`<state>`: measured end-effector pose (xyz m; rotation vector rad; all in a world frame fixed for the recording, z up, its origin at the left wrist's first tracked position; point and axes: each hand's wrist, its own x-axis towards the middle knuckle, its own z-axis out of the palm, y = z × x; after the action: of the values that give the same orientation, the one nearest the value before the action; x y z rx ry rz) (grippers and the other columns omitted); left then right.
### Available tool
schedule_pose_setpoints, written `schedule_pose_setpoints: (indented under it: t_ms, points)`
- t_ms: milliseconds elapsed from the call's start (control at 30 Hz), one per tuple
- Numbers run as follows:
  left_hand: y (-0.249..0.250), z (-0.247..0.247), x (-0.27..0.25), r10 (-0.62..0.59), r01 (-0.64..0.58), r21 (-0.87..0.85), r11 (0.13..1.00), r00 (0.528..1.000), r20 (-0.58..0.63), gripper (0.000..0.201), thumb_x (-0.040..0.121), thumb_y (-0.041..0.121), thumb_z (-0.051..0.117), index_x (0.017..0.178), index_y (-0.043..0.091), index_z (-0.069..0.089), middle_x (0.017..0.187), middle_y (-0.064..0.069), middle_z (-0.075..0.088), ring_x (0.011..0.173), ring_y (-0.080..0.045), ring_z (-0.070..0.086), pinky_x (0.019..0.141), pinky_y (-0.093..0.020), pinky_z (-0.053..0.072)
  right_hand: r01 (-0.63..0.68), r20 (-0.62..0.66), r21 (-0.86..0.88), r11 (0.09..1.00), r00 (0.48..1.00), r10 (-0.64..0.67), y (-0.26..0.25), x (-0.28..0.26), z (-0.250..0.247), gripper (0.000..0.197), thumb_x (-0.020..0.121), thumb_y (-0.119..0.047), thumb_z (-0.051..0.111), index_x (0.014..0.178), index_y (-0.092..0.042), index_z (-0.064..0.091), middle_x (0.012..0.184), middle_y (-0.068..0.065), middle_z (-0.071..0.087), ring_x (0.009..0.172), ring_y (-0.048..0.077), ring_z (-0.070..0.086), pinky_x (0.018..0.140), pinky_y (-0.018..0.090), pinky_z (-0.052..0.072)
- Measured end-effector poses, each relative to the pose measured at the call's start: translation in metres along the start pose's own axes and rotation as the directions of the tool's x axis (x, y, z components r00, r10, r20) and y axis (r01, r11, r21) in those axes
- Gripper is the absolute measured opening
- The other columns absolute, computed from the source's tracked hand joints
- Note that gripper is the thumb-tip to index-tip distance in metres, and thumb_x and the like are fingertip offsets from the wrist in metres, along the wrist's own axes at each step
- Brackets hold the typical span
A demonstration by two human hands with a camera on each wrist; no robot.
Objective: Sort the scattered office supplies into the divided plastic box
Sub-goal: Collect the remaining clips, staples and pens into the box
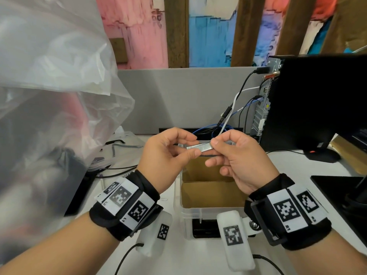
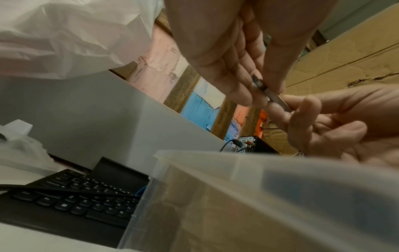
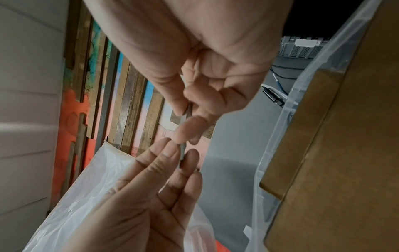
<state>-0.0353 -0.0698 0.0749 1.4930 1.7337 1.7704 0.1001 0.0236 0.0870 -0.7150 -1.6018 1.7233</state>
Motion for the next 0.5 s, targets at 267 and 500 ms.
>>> schedule_pose_setpoints:
  t_ms: [267,500]
  points:
    - [-0.0057,0.0044,0.0014,-0.091,0.091,0.029,0.995,0.996,0.025,0.011,0.077,0.008,0.076,0.085,0.013,0.070,0.076,-0.006,0.071,0.069,-0.024,0.067,0.068,-0.039,0.059,0.078,-0.044,-0.106,0.991,0.996,-0.083,0.0047,0.0010,-0.0028,0.008,0.094,-0.015,0.055,0.092,-0.008,0.059,0.079,0.005,0.074,0.054,0.012,0.065,0.041,0.020,0.035]
    - [-0.0102,0.0053,0.0032,-0.174,0.173,0.026,0.985,0.982,0.070,0.016,0.077,0.003,0.075,0.086,0.016,0.073,0.078,-0.008,0.073,0.075,-0.025,0.070,0.075,-0.035,0.058,0.136,-0.008,-0.348,0.928,0.989,-0.148,0.0011,0.0017,-0.0087,0.014,0.092,-0.009,0.057,0.100,-0.014,0.068,0.083,0.002,0.073,0.061,0.014,0.069,0.041,0.015,0.041]
